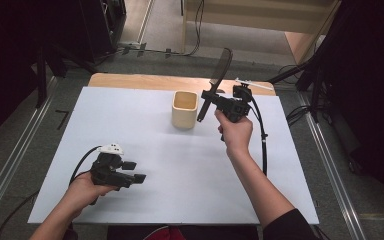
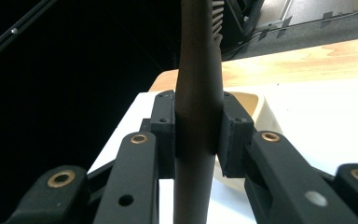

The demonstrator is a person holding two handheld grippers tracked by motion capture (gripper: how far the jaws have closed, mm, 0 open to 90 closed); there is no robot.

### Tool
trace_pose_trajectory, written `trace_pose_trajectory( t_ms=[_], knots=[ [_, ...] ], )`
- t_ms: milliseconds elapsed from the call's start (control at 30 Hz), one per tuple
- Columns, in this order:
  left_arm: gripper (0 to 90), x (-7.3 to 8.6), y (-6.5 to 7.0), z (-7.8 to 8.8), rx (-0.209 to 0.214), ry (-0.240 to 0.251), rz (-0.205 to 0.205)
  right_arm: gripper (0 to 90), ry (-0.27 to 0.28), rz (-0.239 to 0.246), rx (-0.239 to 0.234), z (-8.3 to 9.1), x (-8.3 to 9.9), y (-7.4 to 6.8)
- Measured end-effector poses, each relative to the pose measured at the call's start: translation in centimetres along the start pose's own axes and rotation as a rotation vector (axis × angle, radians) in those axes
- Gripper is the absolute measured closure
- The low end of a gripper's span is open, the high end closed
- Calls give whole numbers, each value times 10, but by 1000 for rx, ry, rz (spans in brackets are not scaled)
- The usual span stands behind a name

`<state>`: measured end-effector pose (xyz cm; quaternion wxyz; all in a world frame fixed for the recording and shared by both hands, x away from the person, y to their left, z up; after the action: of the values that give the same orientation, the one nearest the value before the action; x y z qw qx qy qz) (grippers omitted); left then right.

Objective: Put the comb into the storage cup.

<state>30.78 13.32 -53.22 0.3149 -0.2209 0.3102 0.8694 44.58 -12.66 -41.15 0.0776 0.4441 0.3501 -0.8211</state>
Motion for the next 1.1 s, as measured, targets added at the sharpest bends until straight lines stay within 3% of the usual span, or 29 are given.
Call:
trace_pose_trajectory(
  t_ms=[167, 267, 667, 1100],
  knots=[
    [326, 0, -1, -1, -14, -5, -5, 696, 0, 11, 14, -6, -7, 1],
    [326, -1, 0, -1, 8, -2, -1, 696, -6, 8, 20, -9, -7, 1],
    [326, 0, -3, -3, -3, -12, -2, 696, 6, 32, 48, -28, -25, 0],
    [326, 1, -2, -5, 5, -19, -7, 696, 38, 97, 112, -44, -45, 8]
  ],
)
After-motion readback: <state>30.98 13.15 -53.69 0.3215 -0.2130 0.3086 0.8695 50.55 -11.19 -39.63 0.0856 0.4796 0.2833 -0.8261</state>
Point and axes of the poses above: each handheld gripper's, and its own axes: z roughly backward along the jaws, x roughly out of its underside, y roughly to its right, the point moved 9 cm from there along -z, roughly forward along the jaws, and after that the axes turned 7 degrees about z, right-handed, at the moved point
